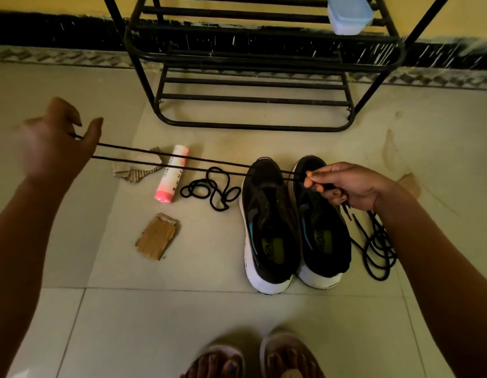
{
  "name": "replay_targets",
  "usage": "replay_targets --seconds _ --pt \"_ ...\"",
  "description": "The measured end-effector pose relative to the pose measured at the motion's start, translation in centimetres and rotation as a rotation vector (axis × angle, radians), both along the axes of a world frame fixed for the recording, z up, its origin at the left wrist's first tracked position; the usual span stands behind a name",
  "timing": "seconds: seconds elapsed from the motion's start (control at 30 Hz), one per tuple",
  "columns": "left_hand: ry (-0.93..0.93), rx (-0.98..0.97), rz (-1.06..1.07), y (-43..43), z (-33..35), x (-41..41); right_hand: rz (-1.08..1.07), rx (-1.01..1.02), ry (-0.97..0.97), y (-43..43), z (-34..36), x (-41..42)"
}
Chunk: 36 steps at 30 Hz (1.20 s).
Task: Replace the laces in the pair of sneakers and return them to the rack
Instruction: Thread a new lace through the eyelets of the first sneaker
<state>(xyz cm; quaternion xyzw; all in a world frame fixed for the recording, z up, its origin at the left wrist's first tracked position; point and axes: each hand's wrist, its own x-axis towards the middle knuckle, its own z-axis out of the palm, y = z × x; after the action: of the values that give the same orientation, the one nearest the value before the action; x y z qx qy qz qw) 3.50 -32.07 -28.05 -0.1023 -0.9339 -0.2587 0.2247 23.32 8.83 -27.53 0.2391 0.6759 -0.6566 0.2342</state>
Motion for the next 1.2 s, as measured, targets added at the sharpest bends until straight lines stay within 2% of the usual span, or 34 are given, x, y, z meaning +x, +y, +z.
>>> replay_targets --seconds 0.1,0.17,0.2,0.27,0.3,0.33,0.4,0.47,0.5,0.57,0.7,0.8,0.87,0.93,1.1,1.2 --pt "-0.039 0.048 0.016 -0.7 -0.1 -0.2 0.010 -0.038 -0.010 -0.5 0.0 0.0" --pt "-0.194 0.246 0.158 -0.4 0.4 -0.4 0.000 -0.047 -0.012 -0.7 -0.1 -0.1" --pt "-0.373 0.517 0.179 -0.3 1.1 -0.3 -0.009 -0.045 -0.011 -0.6 -0.2 -0.2" --pt "-0.861 1.175 0.090 -0.9 1.9 -0.8 -0.046 -0.044 -0.009 -0.2 -0.3 -0.1" --pt "-1.001 1.311 0.064 -1.4 2.0 -0.8 -0.068 -0.050 -0.008 0.1 -0.3 0.0" --pt "-1.055 1.331 0.055 -1.7 2.0 -0.8 -0.084 -0.063 -0.006 0.4 -0.3 0.1" --pt "-1.046 1.202 0.061 -1.9 1.8 -1.4 -0.086 -0.088 -0.011 0.7 -0.3 0.4" --pt "-0.788 0.978 0.180 -2.2 1.4 -2.1 -0.059 -0.111 -0.022 0.4 -0.4 0.4" --pt "-0.656 0.788 0.213 -2.7 1.1 -2.6 -0.048 -0.122 -0.029 0.1 -0.5 0.3" --pt "-0.536 0.518 0.213 -3.7 0.4 -3.3 -0.040 -0.132 -0.041 -0.3 -0.6 0.2" --pt "-0.391 0.236 0.260 -2.7 0.2 -3.3 -0.062 -0.143 -0.050 -0.1 -0.5 0.5" --pt "-0.323 0.141 0.248 -2.5 0.3 -2.6 -0.067 -0.132 -0.053 -0.1 -0.5 0.6" --pt "-0.349 0.199 0.240 -1.8 0.3 -2.3 -0.081 -0.126 -0.055 0.1 -0.6 0.6" --pt "-0.433 0.385 0.192 -0.7 0.6 -2.0 -0.105 -0.119 -0.060 0.4 -0.8 0.7" --pt "-0.887 0.998 -0.078 0.1 1.5 -2.1 -0.159 -0.044 -0.044 1.0 -1.5 1.3" --pt "-0.920 1.195 -0.168 0.3 1.7 -2.2 -0.163 0.009 -0.030 1.0 -1.4 1.7"
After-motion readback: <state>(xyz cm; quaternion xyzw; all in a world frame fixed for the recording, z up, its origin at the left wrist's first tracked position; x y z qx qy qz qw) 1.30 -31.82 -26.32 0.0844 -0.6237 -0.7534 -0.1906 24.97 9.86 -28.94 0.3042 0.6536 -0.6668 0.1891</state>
